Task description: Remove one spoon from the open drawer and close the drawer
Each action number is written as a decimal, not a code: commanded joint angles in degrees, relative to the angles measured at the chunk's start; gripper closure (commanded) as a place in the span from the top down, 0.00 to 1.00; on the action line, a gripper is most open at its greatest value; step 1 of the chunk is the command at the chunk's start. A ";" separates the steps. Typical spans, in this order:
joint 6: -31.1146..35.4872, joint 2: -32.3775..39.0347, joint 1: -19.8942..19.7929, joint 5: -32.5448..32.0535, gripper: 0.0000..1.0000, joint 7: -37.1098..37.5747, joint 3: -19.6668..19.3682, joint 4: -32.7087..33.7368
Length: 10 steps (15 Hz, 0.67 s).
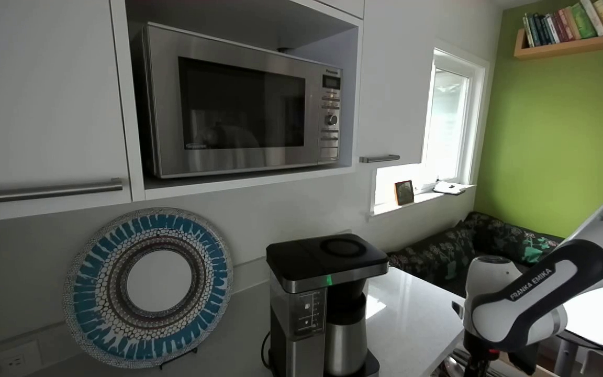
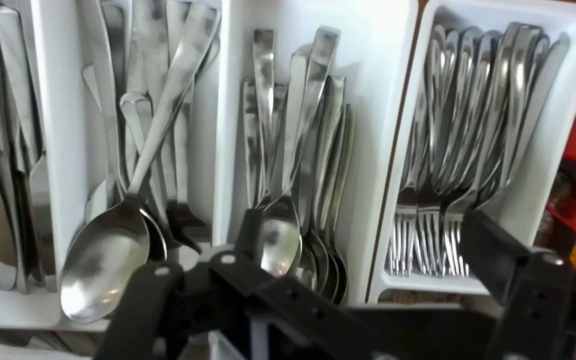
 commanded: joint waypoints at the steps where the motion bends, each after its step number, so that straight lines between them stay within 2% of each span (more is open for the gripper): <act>1: 5.24 7.80 0.55 4.57 1.00 -3.32 0.30 -0.03; 4: 10.07 13.44 -0.73 5.24 1.00 -2.02 2.13 -0.11; 5: 10.90 14.81 -1.15 3.57 1.00 -0.59 2.43 -0.12; 6: 8.33 11.54 -1.76 3.07 1.00 -0.96 2.79 -0.11; 10: 10.03 14.82 -2.43 2.57 1.00 -0.54 3.57 0.19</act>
